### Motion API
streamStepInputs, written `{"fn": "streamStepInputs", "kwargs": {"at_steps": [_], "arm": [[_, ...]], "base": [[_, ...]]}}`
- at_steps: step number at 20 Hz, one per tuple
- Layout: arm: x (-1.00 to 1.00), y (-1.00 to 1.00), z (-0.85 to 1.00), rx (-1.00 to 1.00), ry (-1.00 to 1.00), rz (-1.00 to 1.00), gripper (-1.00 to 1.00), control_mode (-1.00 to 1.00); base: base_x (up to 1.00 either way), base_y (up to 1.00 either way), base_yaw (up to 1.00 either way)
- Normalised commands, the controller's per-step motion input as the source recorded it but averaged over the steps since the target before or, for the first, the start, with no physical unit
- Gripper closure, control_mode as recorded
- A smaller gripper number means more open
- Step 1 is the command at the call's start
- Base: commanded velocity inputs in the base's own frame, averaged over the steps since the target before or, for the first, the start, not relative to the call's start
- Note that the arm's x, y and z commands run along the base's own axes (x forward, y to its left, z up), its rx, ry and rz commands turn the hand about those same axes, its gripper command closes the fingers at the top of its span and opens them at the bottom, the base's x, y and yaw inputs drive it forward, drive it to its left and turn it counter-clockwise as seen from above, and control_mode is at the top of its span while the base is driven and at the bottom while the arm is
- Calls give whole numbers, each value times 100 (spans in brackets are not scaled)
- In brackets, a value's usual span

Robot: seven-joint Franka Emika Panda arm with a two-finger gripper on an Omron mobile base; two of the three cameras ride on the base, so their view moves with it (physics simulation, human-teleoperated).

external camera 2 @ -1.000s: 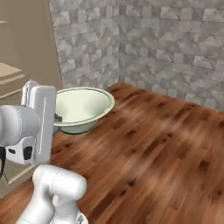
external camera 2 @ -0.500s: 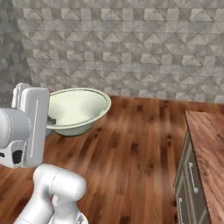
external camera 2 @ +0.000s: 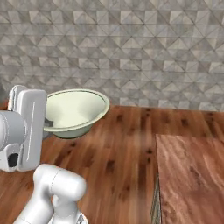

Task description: Pick up the bowls from the cabinet and place each bowl in front of a stool on the dining counter.

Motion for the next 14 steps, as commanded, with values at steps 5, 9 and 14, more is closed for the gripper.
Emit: {"fn": "streamStepInputs", "kwargs": {"at_steps": [5,9,14], "arm": [[0,0,0,0,0,0,100,100],[0,0,0,0,0,0,100,100],[0,0,0,0,0,0,100,100]], "base": [[100,57,-6],[100,85,-17],[100,78,-23]]}}
